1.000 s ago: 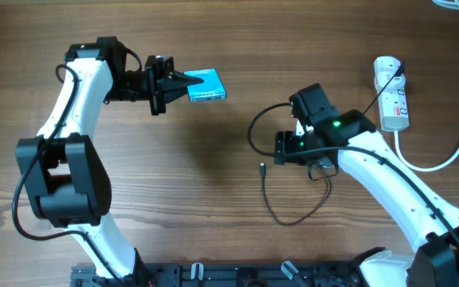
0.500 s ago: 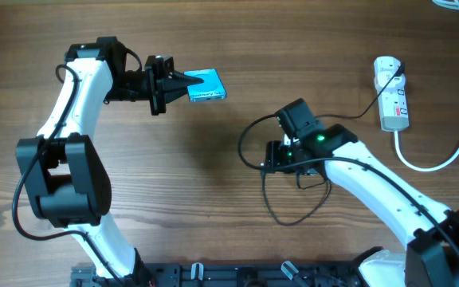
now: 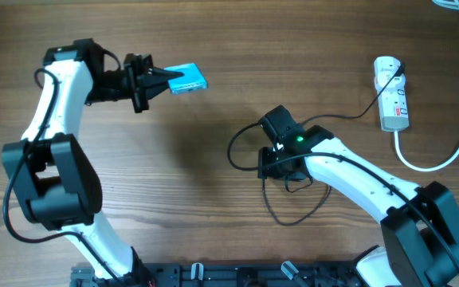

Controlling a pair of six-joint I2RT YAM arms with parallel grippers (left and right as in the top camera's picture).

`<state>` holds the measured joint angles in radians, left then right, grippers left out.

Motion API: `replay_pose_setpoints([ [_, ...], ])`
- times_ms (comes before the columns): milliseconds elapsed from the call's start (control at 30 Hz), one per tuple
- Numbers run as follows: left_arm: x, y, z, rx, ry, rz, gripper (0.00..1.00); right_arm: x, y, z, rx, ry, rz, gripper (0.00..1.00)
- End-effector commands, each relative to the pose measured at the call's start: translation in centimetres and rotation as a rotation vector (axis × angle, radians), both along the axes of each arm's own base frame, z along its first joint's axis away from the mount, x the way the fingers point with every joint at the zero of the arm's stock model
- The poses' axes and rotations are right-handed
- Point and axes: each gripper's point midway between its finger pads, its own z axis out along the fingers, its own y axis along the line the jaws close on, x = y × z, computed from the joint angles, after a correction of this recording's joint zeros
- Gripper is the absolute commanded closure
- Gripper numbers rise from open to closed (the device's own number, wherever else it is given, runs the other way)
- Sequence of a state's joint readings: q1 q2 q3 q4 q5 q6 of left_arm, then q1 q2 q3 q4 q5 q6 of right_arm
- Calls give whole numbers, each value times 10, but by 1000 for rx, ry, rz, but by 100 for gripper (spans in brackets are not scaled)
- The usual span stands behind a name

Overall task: Plug charger to phone and switch on socket
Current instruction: 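Lower the right gripper over the black USB-C plug and grasp it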

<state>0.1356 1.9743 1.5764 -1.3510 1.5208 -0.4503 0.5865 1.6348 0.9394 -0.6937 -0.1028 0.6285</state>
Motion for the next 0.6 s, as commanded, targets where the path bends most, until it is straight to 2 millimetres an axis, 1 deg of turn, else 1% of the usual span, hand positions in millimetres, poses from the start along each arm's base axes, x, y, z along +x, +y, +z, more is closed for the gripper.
replay_pose_setpoints([
  [0, 1, 11, 20, -44, -36, 39, 96, 5, 1, 1, -33, -26, 3, 44],
  [233, 2, 14, 20, -44, -37, 47, 96, 2, 11, 3, -46, -23, 34, 44],
  [367, 2, 14, 19, -44, -36, 47, 96, 3, 10, -7, -104, 31, 38, 44],
  [567, 2, 14, 20, -44, -36, 47, 96, 9, 14, -21, -138, 81, 23, 44],
])
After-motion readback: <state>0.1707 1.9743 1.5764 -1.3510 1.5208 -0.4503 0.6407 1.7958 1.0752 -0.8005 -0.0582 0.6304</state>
